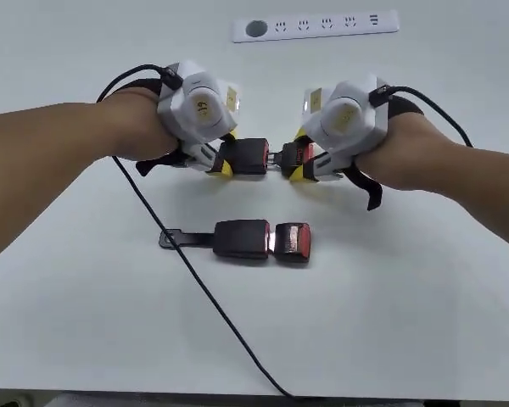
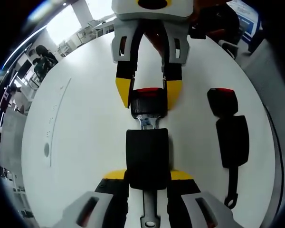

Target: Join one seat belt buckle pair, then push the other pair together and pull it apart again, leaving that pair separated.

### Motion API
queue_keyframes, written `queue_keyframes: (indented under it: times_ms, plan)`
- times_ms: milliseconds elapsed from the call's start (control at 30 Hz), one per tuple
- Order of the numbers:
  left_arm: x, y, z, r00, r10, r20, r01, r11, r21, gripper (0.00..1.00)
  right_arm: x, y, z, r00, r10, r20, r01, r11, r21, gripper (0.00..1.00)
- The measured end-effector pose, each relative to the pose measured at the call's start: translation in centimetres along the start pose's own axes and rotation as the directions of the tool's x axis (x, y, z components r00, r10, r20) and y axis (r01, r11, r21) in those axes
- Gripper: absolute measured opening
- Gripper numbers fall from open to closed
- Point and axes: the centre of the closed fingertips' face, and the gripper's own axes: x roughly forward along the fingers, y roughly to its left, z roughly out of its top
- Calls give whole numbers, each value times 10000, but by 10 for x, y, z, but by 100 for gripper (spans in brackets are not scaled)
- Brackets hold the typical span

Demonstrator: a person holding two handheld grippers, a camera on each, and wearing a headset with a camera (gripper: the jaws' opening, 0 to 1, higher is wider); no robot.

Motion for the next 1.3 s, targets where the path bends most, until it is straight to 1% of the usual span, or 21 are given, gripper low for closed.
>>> queue_keyframes:
  times_ms: [67,200,333,533,800,1000,1033,1067,1167,1300]
  plan:
    - [0,1,-1,10000,-13,41,13,10000,-42,31,0,0,0,10000,18,16,-18,10000,37,30]
    - [0,-1,1,10000,-12,68,13,9999,-124,31,2,-2,2,10000,28,-6,-28,10000,-13,30]
    - [1,-1,1,10000,-53,36,54,9999,-137,31,3,-2,4,10000,19,-4,-19,10000,-25,30]
    - [-1,-4,5,9999,-98,-60,98,9999,-37,31,8,-3,10,10000,42,-7,-42,9999,-119,30]
    - [-3,-5,8,10000,-26,40,27,9999,-115,31,8,-2,9,10000,4,18,-4,10000,59,31]
    - [-4,-6,9,9999,34,122,-31,9998,-194,31,7,-1,9,10000,-56,26,56,10000,-1,32]
    - [-4,-6,9,9999,31,125,-28,9998,-203,31,7,-1,9,10000,-73,38,73,10000,45,32]
    - [-4,-6,10,9999,25,115,-22,9998,-192,31,8,-2,9,9998,-198,65,195,9991,370,32]
    - [-5,-7,11,9999,9,105,-7,9999,-144,31,7,-2,9,9999,-63,116,61,9998,189,32]
    - [-5,-8,11,10000,-10,99,11,9999,-134,31,8,-1,8,9999,-45,111,43,9999,126,32]
